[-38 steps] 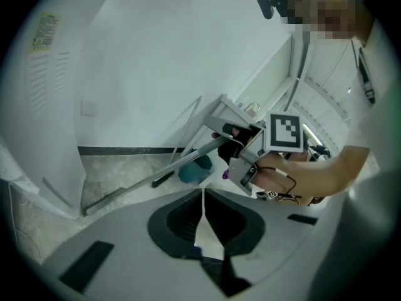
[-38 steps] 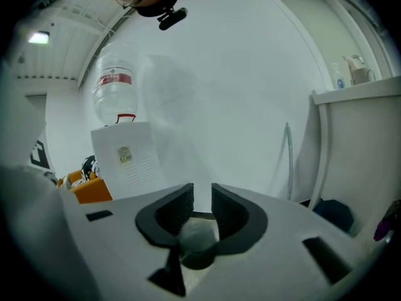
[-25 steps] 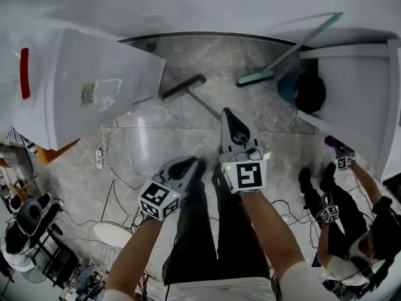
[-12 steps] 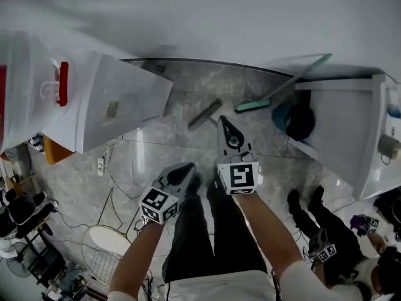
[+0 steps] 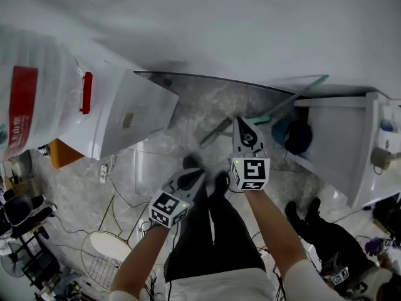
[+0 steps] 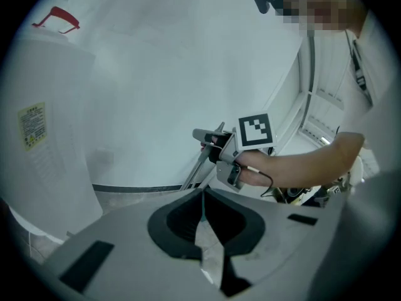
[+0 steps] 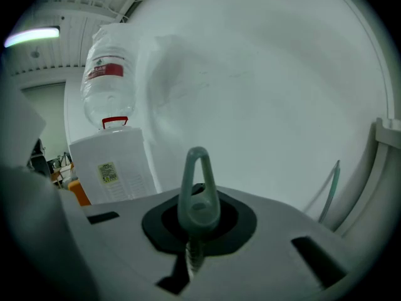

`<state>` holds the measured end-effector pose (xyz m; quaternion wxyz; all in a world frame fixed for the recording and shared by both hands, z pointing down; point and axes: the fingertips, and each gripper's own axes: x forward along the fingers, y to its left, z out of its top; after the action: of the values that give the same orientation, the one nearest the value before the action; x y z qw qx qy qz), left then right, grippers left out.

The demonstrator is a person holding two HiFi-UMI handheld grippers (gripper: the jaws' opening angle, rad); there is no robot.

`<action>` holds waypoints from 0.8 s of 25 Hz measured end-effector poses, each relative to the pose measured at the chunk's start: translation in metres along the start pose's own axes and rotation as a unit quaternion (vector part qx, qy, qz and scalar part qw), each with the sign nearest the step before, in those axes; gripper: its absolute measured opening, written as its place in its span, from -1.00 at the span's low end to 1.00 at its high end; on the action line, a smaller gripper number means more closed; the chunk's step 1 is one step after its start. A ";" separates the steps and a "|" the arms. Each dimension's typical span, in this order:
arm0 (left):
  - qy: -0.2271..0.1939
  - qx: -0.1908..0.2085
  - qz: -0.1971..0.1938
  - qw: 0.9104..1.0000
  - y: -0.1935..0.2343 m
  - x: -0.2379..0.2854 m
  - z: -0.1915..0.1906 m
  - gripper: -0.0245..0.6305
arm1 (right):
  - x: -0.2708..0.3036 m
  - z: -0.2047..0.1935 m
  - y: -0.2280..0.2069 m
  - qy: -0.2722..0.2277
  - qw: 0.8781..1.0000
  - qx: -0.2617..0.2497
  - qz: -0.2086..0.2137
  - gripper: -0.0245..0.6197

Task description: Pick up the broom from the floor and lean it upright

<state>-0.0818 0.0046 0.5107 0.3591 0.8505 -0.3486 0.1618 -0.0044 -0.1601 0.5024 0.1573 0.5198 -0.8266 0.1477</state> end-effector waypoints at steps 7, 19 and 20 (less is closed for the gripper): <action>0.025 0.019 -0.030 0.999 0.024 0.009 0.007 -0.89 | 0.023 -0.004 -0.015 0.032 0.997 0.007 -0.065 -0.94; 0.059 0.042 -0.083 0.994 0.074 0.028 0.039 -0.89 | 0.076 0.007 -0.072 0.059 0.977 0.078 -0.192 -0.93; 0.058 0.041 -0.082 0.994 0.077 0.029 0.042 -0.89 | 0.079 0.007 -0.076 0.061 0.975 0.081 -0.196 -0.93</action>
<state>-0.1146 -0.0779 0.5354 0.3553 0.8795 -0.2493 0.1951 0.0312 -0.2593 0.5350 0.1909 0.6724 -0.6831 0.2118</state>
